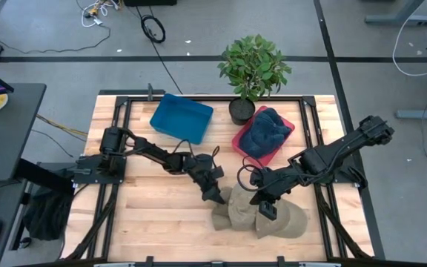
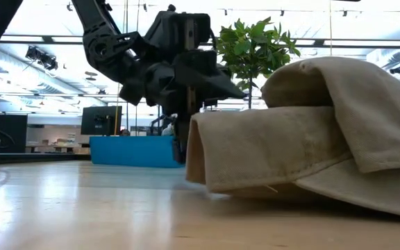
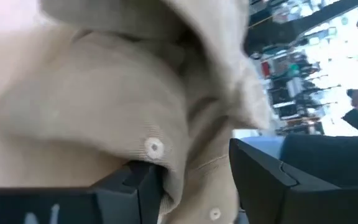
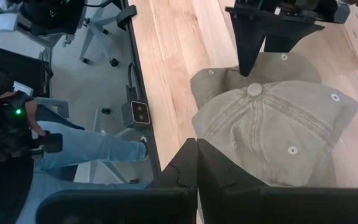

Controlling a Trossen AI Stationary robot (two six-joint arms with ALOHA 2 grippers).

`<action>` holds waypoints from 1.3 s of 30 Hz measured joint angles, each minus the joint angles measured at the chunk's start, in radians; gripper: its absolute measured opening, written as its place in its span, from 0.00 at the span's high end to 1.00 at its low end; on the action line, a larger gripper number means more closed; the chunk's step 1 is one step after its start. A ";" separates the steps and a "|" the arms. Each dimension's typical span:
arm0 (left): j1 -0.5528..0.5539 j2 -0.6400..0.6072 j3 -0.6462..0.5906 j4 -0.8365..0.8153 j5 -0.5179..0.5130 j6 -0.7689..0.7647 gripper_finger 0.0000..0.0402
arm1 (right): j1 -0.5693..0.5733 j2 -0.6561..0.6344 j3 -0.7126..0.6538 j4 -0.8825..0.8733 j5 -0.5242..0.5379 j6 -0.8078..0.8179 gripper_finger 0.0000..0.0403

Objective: Pick & Place hat
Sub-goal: Put the left brown cap into the blue bin

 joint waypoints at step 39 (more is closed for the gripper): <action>-0.117 -0.004 0.002 -0.222 -0.333 -0.190 0.55 | 0.000 0.000 -0.001 0.006 0.026 -0.003 1.00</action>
